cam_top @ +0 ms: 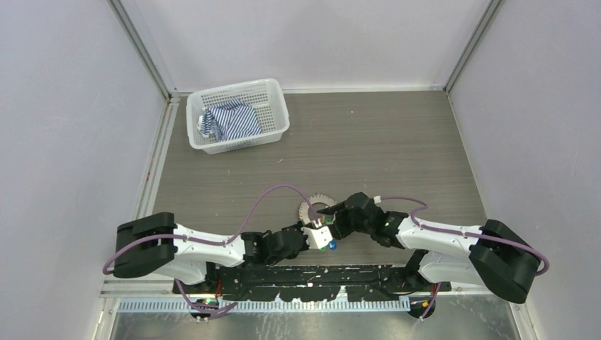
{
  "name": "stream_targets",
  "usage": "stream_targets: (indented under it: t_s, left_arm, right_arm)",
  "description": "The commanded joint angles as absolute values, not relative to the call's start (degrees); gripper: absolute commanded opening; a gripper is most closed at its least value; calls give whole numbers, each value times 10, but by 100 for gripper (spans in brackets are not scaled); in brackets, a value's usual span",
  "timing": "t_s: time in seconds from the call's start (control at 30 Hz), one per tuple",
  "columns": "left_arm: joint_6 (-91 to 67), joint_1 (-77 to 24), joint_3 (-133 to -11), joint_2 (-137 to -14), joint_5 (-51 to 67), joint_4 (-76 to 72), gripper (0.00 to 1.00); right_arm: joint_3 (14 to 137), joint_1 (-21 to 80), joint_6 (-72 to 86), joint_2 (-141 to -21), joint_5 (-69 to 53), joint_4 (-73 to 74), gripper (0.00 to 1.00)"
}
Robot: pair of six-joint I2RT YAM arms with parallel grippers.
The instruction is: Remove the keys from the keyring
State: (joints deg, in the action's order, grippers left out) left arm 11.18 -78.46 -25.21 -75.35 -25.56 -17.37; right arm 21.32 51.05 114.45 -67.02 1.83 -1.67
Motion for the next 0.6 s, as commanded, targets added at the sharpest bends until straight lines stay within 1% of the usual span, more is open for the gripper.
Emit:
stream_targets:
  t_s: [0.0, 0.3, 0.43, 0.57]
  left_arm:
    - [112, -793, -279, -761, -277, -229, 0]
    - [110, -801, -287, -766, -283, -234, 0]
    - [113, -804, -288, -768, -278, -236, 0]
    - [124, -805, -287, -763, -275, -240, 0]
  right_arm:
    - [225, 507, 1155, -648, 21, 32, 56]
    - [222, 507, 1163, -656, 15, 17, 55]
    - [221, 507, 1166, -686, 8, -35, 50]
    - [217, 507, 1167, -715, -30, -78, 47]
